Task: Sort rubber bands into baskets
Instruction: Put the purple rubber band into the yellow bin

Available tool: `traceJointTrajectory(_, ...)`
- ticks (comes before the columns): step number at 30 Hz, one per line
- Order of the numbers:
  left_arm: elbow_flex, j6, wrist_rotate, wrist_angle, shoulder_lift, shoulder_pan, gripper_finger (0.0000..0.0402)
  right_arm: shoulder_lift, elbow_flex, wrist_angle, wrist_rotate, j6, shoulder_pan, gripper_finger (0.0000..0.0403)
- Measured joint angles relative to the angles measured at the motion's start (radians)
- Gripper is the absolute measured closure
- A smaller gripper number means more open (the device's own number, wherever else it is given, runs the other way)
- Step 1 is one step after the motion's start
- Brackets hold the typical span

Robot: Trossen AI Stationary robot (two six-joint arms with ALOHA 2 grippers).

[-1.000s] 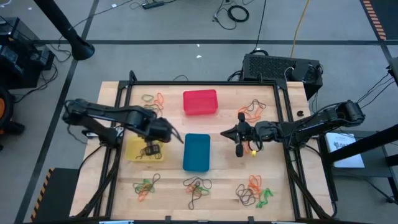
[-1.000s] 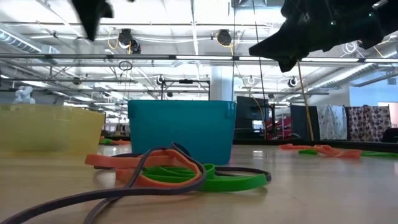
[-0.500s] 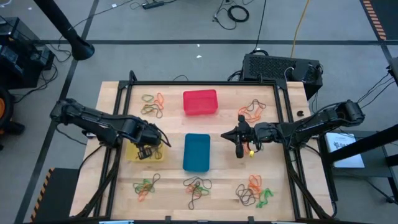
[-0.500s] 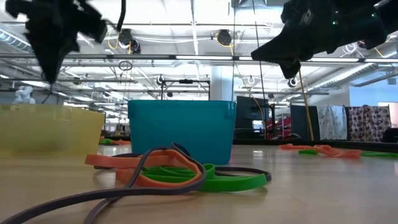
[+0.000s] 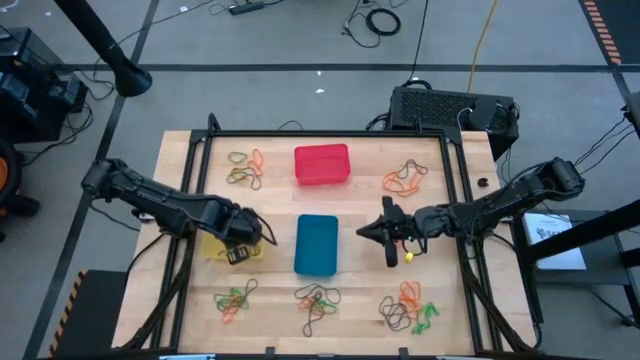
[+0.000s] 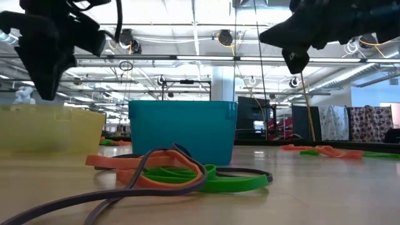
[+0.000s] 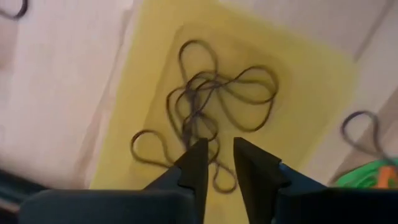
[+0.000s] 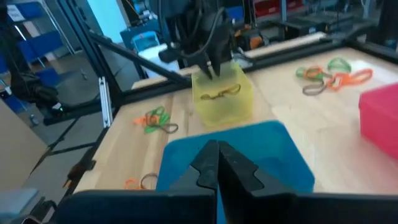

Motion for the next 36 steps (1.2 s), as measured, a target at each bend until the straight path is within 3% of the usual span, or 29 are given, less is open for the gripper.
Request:
traceJointTrajectory(4,0.000,-0.003,-0.001,0.165,0.000,-0.012,0.0290,0.000,0.000,0.030,0.000,-0.029,-0.002,0.0403)
traceJointTrajectory(12,0.000,0.159,0.025,0.746,0.000,-0.075,0.0285,0.000,0.000,0.029,-0.010,-0.028,0.010,0.0403)
traceJointTrajectory(18,0.002,0.372,-0.133,1.085,0.067,-0.151,0.0285,0.000,0.000,-0.011,-0.208,0.008,0.013,0.0403)
traceJointTrajectory(20,0.002,0.457,-0.147,1.192,0.136,-0.169,0.0285,0.000,0.000,-0.012,-0.265,0.021,0.019,0.0403)
traceJointTrajectory(27,0.063,0.698,-0.147,1.509,0.475,-0.189,0.0285,-0.001,0.001,-0.104,-0.308,0.076,0.077,0.0403)
traceJointTrajectory(30,0.168,0.776,-0.110,1.569,0.631,-0.187,0.0285,-0.001,0.001,-0.254,-0.370,0.107,0.128,0.0403)
traceJointTrajectory(36,0.488,0.949,-0.094,1.492,0.897,-0.185,0.0285,-0.001,0.001,-0.420,-0.288,0.222,0.275,0.0403)
